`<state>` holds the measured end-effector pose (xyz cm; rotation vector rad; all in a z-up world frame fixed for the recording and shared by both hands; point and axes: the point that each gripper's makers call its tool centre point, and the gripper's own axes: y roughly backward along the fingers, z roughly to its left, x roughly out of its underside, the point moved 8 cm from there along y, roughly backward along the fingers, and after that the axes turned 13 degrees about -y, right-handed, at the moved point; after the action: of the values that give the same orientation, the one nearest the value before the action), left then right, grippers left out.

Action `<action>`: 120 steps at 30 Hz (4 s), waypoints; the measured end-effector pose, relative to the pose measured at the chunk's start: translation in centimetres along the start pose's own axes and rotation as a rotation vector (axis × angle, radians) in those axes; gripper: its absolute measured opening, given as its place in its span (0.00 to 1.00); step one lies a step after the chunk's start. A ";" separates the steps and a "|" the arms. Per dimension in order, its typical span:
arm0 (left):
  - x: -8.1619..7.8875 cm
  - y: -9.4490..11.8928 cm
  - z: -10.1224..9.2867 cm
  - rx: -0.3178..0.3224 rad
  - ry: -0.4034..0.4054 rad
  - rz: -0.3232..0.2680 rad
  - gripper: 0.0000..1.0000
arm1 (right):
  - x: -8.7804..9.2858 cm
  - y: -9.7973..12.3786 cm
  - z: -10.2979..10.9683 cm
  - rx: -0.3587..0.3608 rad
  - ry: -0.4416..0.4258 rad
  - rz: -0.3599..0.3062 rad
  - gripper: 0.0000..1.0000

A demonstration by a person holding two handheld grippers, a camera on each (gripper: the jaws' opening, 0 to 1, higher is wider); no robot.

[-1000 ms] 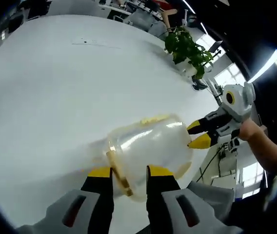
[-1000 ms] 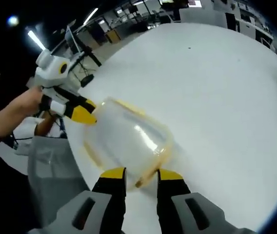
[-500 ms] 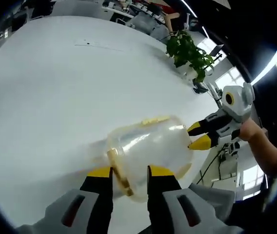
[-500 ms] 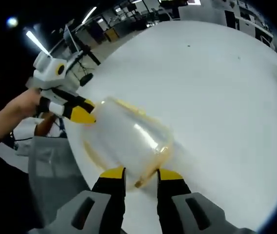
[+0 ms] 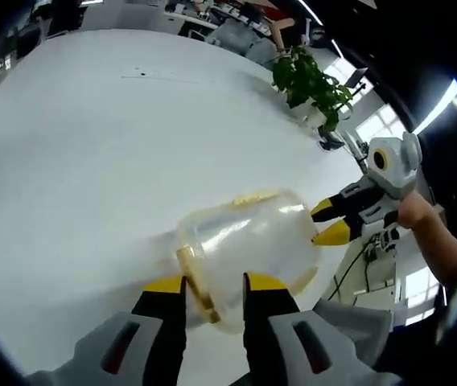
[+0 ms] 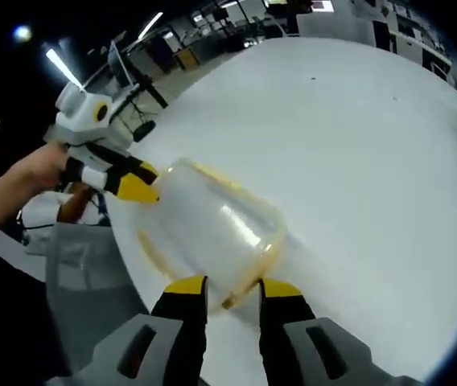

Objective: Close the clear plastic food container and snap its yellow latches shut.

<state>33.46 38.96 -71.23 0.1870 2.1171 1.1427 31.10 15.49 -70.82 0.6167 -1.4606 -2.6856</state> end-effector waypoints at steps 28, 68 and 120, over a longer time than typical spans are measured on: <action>-0.9 1.0 0.0 -0.040 -0.016 -0.090 0.32 | 0.0 1.8 -0.6 -0.014 0.054 -0.093 0.22; -3.3 0.3 -4.5 0.090 -0.787 -0.095 0.29 | -1.9 -0.2 3.3 -0.120 0.508 -0.168 0.22; -0.2 -2.3 -9.2 0.026 -1.210 0.072 0.26 | -6.3 -3.5 2.9 -0.124 0.430 -0.075 0.31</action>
<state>28.08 31.34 -69.63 0.7522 1.0384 0.7107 36.45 21.06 -70.17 1.1678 -1.1702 -2.4548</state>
